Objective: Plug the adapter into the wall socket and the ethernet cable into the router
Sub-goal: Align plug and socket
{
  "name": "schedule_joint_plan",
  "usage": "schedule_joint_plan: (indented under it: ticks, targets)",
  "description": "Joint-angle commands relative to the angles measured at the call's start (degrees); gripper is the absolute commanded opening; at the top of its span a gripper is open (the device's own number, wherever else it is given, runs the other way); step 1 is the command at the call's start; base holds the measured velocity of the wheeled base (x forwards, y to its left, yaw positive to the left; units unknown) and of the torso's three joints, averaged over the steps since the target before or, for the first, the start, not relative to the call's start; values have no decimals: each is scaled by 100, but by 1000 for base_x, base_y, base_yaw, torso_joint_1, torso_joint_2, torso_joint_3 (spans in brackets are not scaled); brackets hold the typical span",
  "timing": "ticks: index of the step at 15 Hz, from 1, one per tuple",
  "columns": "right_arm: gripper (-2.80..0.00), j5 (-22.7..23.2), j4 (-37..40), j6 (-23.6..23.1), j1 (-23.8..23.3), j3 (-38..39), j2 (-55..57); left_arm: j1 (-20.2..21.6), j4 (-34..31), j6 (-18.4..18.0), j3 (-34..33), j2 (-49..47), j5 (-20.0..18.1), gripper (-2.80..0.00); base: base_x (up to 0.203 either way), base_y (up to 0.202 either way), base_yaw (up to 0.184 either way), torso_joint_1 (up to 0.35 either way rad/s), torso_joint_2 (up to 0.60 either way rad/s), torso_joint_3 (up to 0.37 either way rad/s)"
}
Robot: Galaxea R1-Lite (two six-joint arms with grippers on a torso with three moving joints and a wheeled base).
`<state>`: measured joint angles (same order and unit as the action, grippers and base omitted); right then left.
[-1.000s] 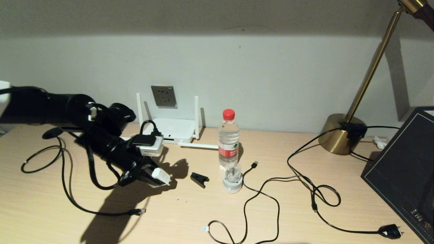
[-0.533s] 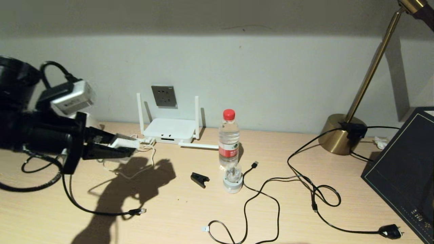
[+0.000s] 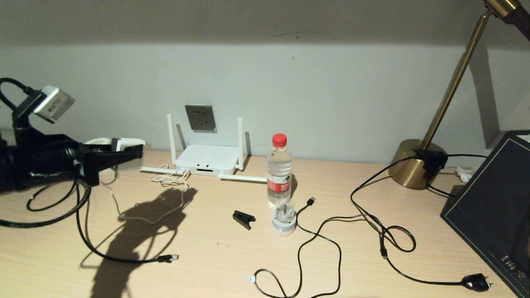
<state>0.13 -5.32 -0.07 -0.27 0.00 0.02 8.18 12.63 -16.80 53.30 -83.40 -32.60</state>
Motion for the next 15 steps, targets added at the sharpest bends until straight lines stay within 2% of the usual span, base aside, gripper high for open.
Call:
schedule_joint_plan:
  ticks: [1,3,5,7,10,15]
  targets:
    - [-280,4,-5,-1,0,202,6,-81,2069,144,-426,-1029,180,-280,0,0,0,0,0,0]
    - [-280,4,-5,-1,0,202,-2,-241,3439,376,-502,-1879,475,-280,0,0,0,0,0,0]
    - [-280,4,-5,-1,0,202,-2,-563,4834,856,-402,-2730,963,-280,0,0,0,0,0,0]
    - [-280,4,-5,-1,0,202,6,-806,5727,1158,23,-3456,1337,-280,0,0,0,0,0,0]
    - [-280,4,-5,-1,0,202,6,-1026,6252,1282,887,-4116,1553,-280,0,0,0,0,0,0]
    - [-280,4,-5,-1,0,202,6,-1125,6365,1302,1515,-4545,1814,-280,0,0,0,0,0,0]
